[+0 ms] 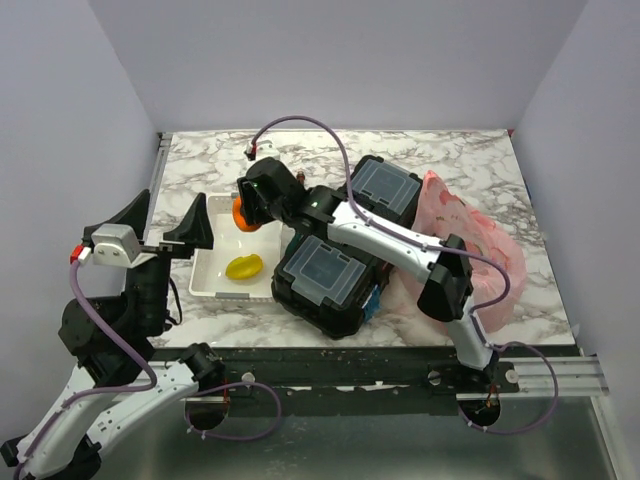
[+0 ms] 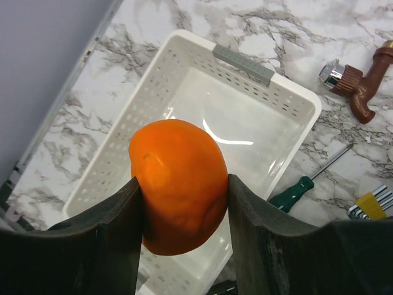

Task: Take the fake fruits out of the plastic bag
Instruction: Place the fake fruit in the bin.

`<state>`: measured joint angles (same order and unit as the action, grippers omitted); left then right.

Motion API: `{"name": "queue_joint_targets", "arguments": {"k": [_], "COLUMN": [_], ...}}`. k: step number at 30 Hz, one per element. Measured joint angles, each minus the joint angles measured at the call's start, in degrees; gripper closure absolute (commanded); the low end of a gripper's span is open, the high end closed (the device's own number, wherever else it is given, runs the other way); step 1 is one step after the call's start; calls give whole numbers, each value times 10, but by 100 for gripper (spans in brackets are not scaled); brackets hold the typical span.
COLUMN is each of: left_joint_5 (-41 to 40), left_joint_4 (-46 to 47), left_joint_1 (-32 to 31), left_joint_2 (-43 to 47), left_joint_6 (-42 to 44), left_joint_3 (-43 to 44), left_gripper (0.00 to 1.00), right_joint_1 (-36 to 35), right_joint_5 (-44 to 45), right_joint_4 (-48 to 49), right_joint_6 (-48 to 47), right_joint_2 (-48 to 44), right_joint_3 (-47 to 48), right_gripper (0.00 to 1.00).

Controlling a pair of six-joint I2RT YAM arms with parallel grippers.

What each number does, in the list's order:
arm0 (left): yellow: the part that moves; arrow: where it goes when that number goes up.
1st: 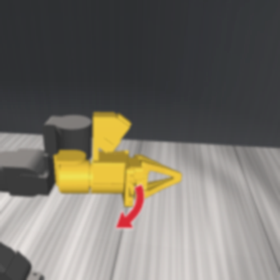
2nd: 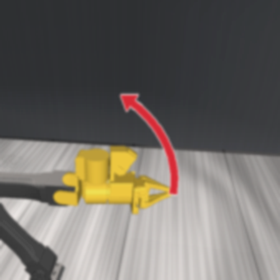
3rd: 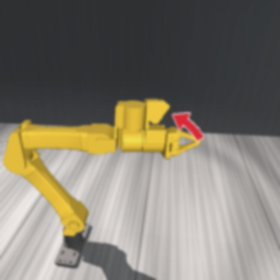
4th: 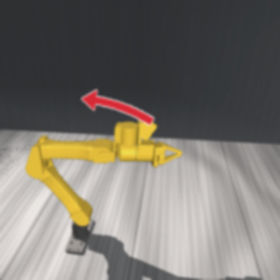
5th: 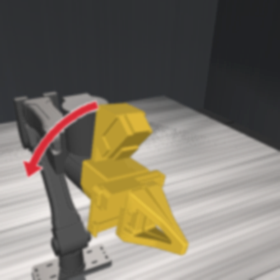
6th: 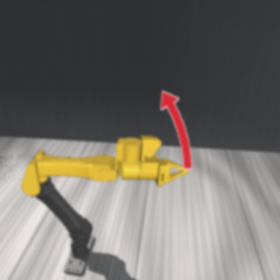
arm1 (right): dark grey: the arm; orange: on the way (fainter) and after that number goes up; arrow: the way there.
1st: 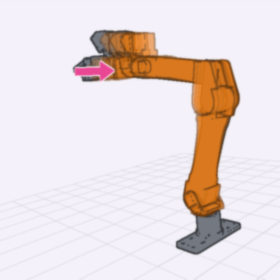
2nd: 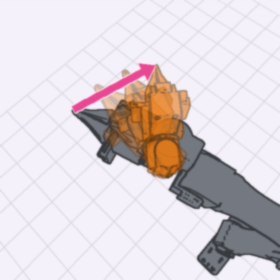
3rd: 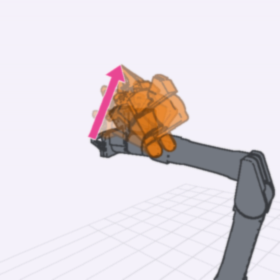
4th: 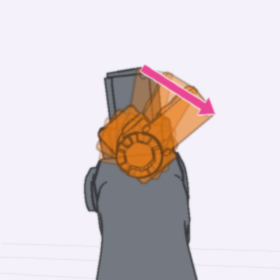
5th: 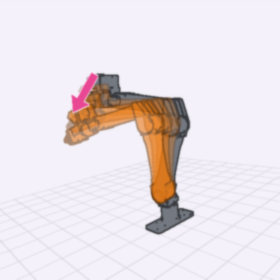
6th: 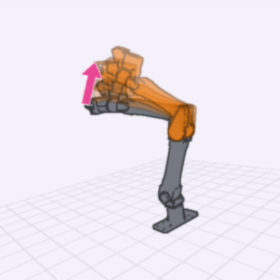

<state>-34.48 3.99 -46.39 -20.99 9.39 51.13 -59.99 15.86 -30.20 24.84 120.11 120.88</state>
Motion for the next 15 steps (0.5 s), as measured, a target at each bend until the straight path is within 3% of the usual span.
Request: {"name": "queue_joint_targets", "arguments": {"k": [6, 15], "left_joint_5": [1, 22], "left_joint_4": [7, -4], "left_joint_1": [23, 66], "left_joint_2": [-12, -34], "left_joint_6": [-3, -37], "left_joint_3": [-4, -4], "left_gripper": [2, 3], "right_joint_1": [-3, -11], "right_joint_5": [41, 84], "right_joint_4": [-30, -79], "right_joint_6": [-19, -40], "right_joint_2": [89, 173], "right_joint_3": [62, 114], "right_gripper": [68, 51]}}
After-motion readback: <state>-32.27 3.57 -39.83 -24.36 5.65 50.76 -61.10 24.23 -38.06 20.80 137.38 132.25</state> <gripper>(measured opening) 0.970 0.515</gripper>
